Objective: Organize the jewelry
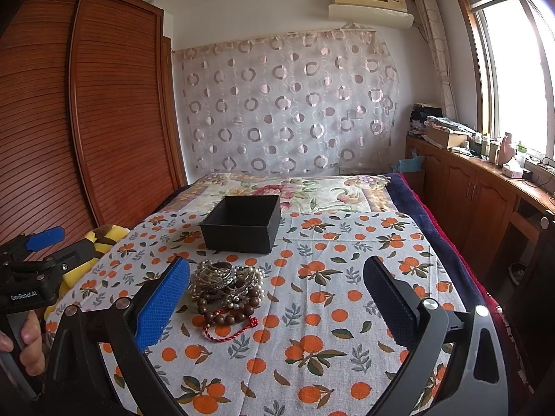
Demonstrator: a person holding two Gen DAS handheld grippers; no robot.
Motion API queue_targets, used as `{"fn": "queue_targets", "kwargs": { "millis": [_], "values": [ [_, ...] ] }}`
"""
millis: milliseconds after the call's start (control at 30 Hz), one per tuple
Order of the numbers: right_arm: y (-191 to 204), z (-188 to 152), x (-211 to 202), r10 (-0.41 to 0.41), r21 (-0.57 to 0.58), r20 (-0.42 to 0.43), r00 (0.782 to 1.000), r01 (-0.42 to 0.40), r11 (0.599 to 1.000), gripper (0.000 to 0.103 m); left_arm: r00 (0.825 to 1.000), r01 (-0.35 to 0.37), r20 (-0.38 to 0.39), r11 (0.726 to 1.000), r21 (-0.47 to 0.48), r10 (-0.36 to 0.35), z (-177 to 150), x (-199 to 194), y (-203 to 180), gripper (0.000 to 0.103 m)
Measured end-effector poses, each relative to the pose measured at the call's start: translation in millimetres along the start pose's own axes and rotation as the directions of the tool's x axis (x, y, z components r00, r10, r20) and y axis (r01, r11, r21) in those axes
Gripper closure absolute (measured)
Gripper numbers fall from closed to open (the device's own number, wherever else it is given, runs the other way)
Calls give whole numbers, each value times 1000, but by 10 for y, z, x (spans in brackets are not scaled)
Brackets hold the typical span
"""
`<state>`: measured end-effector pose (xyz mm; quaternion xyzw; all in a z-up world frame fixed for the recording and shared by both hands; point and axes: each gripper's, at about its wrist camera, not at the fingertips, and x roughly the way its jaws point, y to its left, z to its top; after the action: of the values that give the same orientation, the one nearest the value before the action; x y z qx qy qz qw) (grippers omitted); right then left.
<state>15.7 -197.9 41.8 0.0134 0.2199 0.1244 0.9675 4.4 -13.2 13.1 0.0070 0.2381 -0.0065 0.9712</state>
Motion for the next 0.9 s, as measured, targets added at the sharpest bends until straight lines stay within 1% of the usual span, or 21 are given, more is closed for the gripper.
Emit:
{"fn": "queue_targets", "kwargs": {
  "millis": [67,900],
  "values": [
    [1,-1,0,0,0,0,1000,0,1000,2,1000,0,3,1000,-5,0,-59,-69,120,7],
    [7,-2,-15,1,0,3,1000,-1,1000,2,1000,1,5,1000,-7,-1,-67,-74,124,7]
  ]
}}
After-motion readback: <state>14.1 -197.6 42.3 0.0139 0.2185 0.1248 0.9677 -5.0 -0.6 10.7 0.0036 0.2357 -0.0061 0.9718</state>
